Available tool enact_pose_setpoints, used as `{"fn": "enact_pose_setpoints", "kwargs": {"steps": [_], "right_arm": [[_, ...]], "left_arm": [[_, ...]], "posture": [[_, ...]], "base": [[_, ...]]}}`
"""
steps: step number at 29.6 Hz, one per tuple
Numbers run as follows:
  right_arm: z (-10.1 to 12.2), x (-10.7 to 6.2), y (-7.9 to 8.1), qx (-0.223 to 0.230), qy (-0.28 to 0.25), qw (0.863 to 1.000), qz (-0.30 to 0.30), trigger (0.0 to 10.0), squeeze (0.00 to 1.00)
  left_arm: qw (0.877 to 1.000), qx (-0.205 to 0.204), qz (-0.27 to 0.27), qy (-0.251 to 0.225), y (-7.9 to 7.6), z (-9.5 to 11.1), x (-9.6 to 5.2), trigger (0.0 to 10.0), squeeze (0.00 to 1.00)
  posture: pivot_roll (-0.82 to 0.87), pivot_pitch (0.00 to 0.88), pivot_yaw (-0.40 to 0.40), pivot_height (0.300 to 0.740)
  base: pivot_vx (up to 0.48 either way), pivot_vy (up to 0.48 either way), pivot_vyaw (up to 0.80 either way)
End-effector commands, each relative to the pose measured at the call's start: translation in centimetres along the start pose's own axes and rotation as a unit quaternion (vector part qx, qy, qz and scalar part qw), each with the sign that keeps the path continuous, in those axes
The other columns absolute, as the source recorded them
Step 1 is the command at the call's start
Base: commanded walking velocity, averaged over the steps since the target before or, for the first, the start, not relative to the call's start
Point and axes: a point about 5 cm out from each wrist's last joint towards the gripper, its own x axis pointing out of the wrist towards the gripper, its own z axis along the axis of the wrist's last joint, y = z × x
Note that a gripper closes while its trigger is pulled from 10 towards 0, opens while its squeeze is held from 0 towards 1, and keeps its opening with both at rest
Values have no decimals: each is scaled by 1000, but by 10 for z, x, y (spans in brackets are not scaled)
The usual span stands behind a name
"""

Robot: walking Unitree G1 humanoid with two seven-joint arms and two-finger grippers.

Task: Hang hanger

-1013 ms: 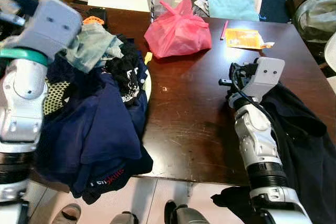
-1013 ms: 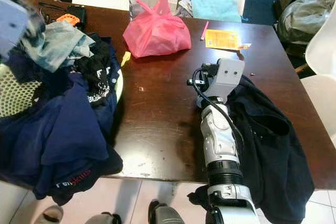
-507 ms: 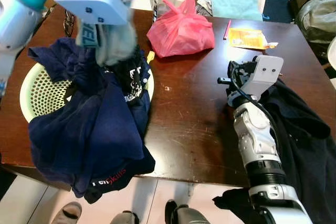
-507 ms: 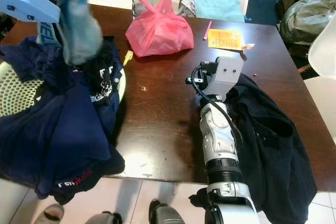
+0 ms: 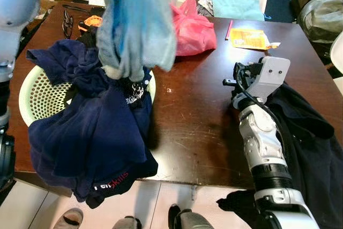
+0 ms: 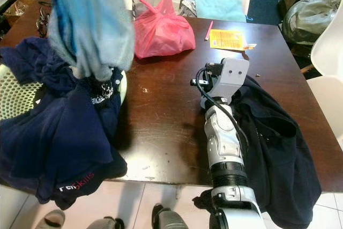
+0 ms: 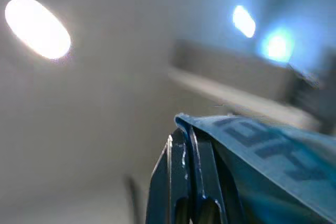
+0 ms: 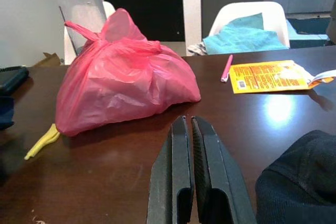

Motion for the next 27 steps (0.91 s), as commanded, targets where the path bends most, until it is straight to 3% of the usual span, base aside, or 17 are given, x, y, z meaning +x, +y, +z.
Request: {"fn": "enact_pose_setpoints", "kwargs": {"steps": [1, 2, 3, 4, 7, 8, 10, 11, 12, 13, 17, 19, 21, 24, 25, 26, 27], "right_arm": [[-6, -3, -4, -1, 13, 1000, -6, 10000, 0], [-6, -2, -4, -1, 12, 1000, -5, 10000, 0], [-6, -2, -4, -1, 12, 1000, -5, 10000, 0], [-5, -2, -4, -1, 11, 1000, -5, 10000, 0], [-5, -2, -4, -1, 11, 1000, -5, 10000, 0], [-5, -2, -5, -1, 12, 1000, -5, 10000, 0], [-5, -2, -5, -1, 12, 1000, -5, 10000, 0], [-5, -2, -6, -3, 13, 1000, -4, 10000, 0], [-5, -2, -6, -3, 13, 1000, -4, 10000, 0], [-5, -1, -5, -4, 13, 1000, -3, 10000, 0], [-4, -1, -4, -4, 13, 1000, -2, 10000, 0], [-5, -1, -3, -4, 12, 1000, -1, 10000, 0], [-6, -3, -5, -4, 14, 1000, -3, 10000, 0], [-7, -4, -5, -4, 14, 1000, -4, 10000, 0], [-7, -5, -5, -3, 15, 1000, -3, 10000, 0], [-7, -5, -4, -3, 15, 1000, -2, 10000, 0], [-7, -5, -4, -3, 15, 1000, -2, 10000, 0]], "left_arm": [[981, -106, -129, 97, -38, -19, -31, 10000, 0], [947, -184, -219, 143, -66, -22, -63, 10000, 0], [947, -184, -219, 143, -66, -22, -63, 10000, 0], [923, -225, -266, 160, -80, -18, -83, 10000, 0], [923, -225, -266, 160, -80, -18, -83, 10000, 0], [890, -294, -312, 157, -91, -2, -104, 10000, 0], [890, -294, -312, 157, -91, -2, -104, 10000, 0], [856, -356, -338, 164, -101, 11, -122, 10000, 0], [856, -356, -338, 164, -101, 11, -122, 10000, 0], [829, -401, -345, 179, -109, 18, -134, 10000, 1000], [819, -427, -332, 193, -113, 19, -138, 10000, 1000], [827, -426, -305, 203, -114, 14, -136, 10000, 1000], [858, -407, -231, 209, -103, 8, -124, 10000, 1000], [874, -384, -197, 222, -97, 6, -121, 10000, 1000], [883, -376, -139, 244, -89, 2, -119, 10000, 812], [881, -377, -88, 273, -82, -1, -119, 10000, 0], [881, -377, -88, 273, -82, -1, -119, 10000, 0]], "posture": [[74, 81, -37, 740], [72, 83, -36, 740], [72, 83, -36, 740], [72, 83, -36, 740], [72, 83, -36, 740], [76, 86, -46, 740], [76, 86, -46, 740], [75, 87, -48, 740], [75, 87, -48, 740], [72, 85, -48, 740], [68, 84, -45, 740], [69, 85, -41, 740], [73, 90, -39, 740], [71, 91, -40, 740], [72, 92, -40, 740], [76, 93, -37, 740], [76, 93, -37, 740]], "base": [[0, 0, 0], [0, 0, 0], [0, 0, 0], [0, 0, 0], [0, 0, 0], [0, 0, 0], [0, 0, 0], [0, 0, 0], [0, 0, 0], [0, 0, 0], [0, 0, 0], [0, 0, 0], [0, 0, 0], [0, 0, 0], [0, 0, 0], [0, 0, 0], [0, 0, 0]]}}
